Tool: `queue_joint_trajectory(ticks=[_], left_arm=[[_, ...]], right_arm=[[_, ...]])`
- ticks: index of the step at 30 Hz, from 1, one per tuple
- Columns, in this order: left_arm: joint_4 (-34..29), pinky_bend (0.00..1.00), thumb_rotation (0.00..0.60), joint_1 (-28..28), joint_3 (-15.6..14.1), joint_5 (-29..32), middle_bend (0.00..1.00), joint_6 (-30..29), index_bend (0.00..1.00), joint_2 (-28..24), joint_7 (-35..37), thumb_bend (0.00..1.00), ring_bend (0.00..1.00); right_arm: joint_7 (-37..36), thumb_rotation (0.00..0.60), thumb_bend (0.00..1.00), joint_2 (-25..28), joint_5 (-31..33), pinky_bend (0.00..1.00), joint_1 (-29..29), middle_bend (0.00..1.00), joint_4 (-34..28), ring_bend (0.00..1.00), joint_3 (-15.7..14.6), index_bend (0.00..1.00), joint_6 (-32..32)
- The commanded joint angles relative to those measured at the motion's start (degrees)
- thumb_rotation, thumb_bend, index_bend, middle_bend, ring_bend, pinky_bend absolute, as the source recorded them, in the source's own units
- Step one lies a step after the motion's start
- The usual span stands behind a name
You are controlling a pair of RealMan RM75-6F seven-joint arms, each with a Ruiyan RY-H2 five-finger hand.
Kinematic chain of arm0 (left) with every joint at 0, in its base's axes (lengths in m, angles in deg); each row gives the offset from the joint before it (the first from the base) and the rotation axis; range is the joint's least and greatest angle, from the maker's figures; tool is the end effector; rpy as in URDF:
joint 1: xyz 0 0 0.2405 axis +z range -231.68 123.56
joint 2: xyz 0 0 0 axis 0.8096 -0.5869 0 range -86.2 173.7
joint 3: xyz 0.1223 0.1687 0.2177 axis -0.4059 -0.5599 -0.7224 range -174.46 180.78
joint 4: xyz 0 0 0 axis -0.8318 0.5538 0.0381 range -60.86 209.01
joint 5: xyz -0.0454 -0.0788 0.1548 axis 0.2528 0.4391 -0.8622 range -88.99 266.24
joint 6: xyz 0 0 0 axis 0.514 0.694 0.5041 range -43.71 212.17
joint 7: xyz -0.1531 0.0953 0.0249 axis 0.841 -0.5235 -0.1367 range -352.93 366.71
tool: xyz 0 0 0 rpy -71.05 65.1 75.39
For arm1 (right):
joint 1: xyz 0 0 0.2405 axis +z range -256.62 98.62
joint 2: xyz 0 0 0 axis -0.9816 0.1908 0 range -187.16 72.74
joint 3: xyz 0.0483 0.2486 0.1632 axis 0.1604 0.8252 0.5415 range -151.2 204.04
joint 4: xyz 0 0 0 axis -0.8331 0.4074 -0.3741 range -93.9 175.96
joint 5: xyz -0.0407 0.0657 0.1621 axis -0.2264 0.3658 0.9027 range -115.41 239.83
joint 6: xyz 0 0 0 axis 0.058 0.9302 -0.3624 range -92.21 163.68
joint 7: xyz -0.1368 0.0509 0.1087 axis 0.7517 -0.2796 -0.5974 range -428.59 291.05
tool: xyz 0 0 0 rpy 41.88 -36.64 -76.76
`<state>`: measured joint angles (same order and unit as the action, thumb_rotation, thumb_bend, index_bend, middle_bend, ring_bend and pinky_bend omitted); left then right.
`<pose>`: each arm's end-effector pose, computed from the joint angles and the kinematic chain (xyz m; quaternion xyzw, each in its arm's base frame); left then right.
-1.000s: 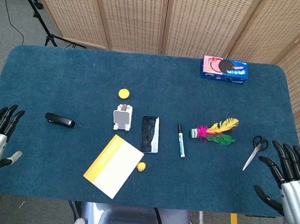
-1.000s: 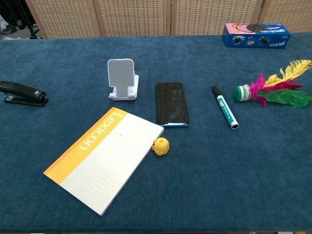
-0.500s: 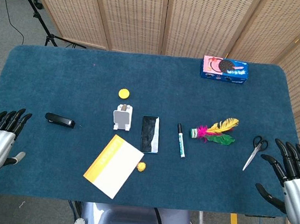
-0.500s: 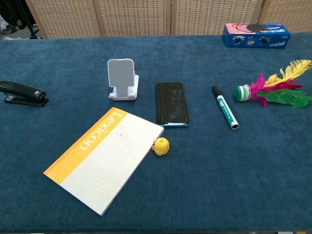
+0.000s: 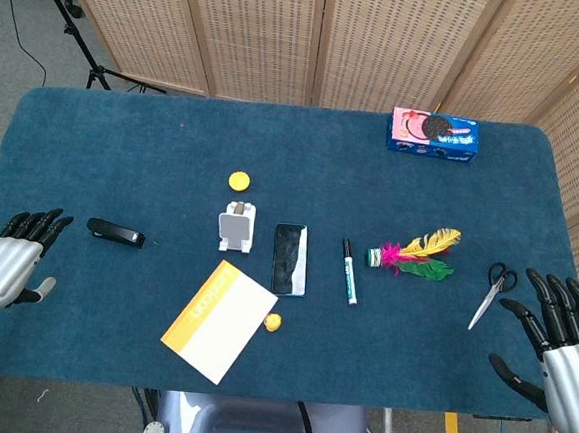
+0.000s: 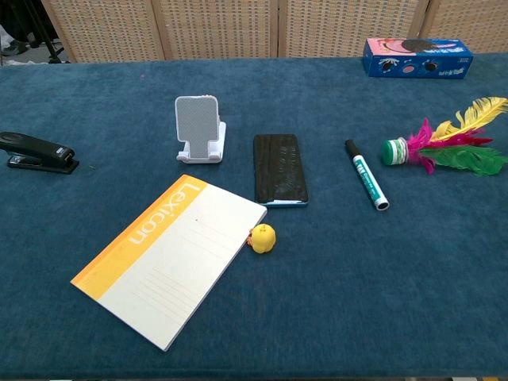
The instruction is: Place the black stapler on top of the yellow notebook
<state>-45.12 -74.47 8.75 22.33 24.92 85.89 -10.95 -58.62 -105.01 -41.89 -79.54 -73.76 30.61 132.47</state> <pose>-0.2577 0.2760 0.2362 -0.6947 -0.4209 -0.2419 0.5308 -0.2215 -0.1818 0.2884 0.6244 -0.2541 0.4739 0.5666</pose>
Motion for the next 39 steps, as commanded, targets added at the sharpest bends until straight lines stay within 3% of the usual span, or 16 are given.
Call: queue_joint_trajectory(ticks=[1, 8, 13, 23, 39], left_arm=[[2.26, 0.00, 0.600, -2.35, 0.09, 2.18, 0.00, 3.67, 0.04, 0.16, 1.63, 0.42, 0.00], [6.80, 0.00, 0.600, -8.34, 0.78, 9.51, 0.01, 13.43, 0.06, 0.95, 3.41, 0.49, 0.00], [10.26, 0.00, 0.600, -11.36, 0.25, 12.70, 0.05, 16.81, 0.10, 2.56, 2.06, 0.50, 0.00], [13.34, 0.00, 0.600, -14.53, -0.92, 16.78, 0.20, 17.87, 0.29, 5.72, 0.49, 0.50, 0.00], [23.30, 0.00, 0.600, -22.77, -3.67, 25.40, 0.21, 22.64, 0.30, 11.96, -3.86, 0.51, 0.00]], right_arm=[[-0.02, 0.600, 0.21, -0.17, 0.11, 0.02, 0.09, 0.03, 0.23, 0.01, 0.02, 0.26, -0.12], [0.29, 0.600, 0.21, -1.01, 0.44, 0.01, 0.47, 0.03, 1.27, 0.01, -0.02, 0.26, -0.86], [0.46, 0.600, 0.21, -1.40, 1.19, 0.01, 0.70, 0.03, 1.77, 0.01, 0.11, 0.26, -1.32], [0.28, 0.600, 0.21, -1.71, 1.78, 0.01, 0.93, 0.03, 2.54, 0.01, 0.11, 0.26, -1.67], [0.84, 0.600, 0.21, -2.57, 2.28, 0.01, 1.35, 0.03, 3.59, 0.01, 0.05, 0.26, -2.28]])
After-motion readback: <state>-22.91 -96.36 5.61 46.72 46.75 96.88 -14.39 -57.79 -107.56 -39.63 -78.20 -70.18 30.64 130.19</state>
